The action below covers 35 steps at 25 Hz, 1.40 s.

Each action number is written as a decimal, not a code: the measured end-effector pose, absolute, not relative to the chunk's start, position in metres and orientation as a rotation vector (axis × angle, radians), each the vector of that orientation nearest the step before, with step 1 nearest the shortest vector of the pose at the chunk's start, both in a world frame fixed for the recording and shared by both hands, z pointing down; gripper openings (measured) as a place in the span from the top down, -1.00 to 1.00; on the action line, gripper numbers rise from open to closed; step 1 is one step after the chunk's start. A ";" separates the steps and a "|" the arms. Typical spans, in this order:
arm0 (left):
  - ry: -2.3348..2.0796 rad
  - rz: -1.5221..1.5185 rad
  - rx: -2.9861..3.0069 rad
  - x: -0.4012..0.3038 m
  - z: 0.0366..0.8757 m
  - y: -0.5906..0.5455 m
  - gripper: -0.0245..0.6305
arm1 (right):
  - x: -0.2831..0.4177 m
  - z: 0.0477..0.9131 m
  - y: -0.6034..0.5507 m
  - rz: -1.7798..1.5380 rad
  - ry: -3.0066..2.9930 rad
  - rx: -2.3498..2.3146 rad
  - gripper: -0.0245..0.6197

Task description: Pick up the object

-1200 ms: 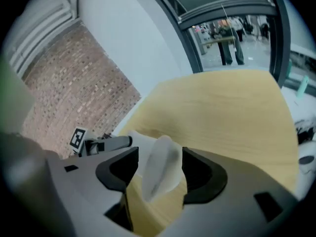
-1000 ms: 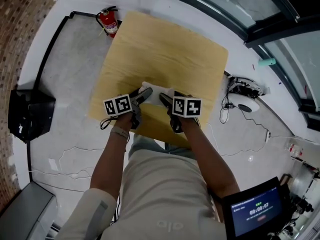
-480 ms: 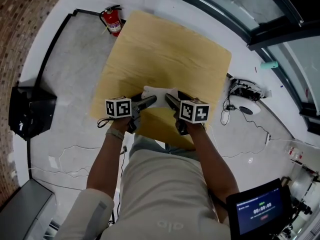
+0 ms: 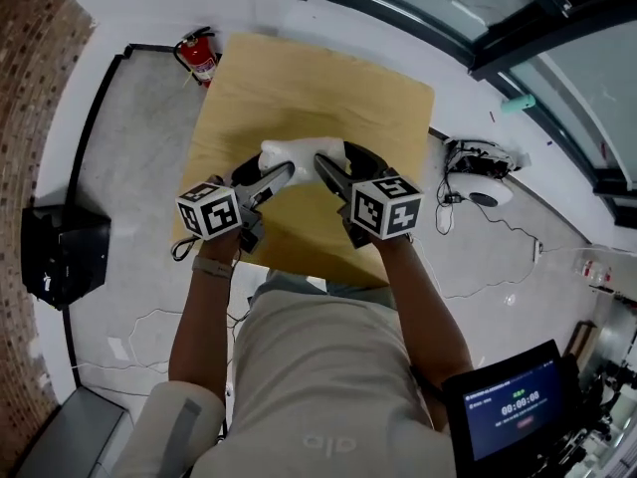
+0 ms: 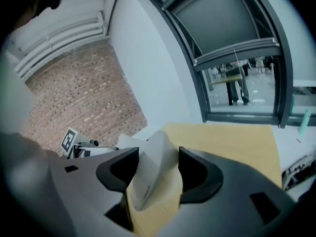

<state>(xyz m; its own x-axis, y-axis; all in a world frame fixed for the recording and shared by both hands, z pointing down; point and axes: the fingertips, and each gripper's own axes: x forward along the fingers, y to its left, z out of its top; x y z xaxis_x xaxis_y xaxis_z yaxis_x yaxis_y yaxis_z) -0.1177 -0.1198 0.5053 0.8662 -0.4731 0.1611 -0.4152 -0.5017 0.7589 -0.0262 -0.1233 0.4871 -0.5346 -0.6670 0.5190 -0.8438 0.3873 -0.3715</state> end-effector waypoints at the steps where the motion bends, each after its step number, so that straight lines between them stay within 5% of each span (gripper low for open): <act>1: -0.645 -0.089 2.221 -0.117 0.484 -0.130 -0.05 | -0.025 0.467 -0.132 0.830 -2.404 1.343 0.12; 15: -0.676 -0.298 2.739 -0.072 0.242 -0.134 -0.05 | 0.021 0.232 -0.121 0.184 -2.742 1.601 0.12; 35: -0.606 -0.431 2.893 -0.022 0.166 -0.117 -0.05 | 0.070 0.151 -0.097 -0.141 -2.776 1.683 0.12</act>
<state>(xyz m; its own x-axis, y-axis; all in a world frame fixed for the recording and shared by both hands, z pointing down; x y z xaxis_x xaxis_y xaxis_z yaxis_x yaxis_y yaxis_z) -0.0219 -0.1165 0.1656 0.8769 -0.4127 -0.2465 -0.3684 -0.9064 0.2069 0.0700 -0.0974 0.1514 -0.4592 -0.8777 -0.1369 -0.8871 0.4613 0.0180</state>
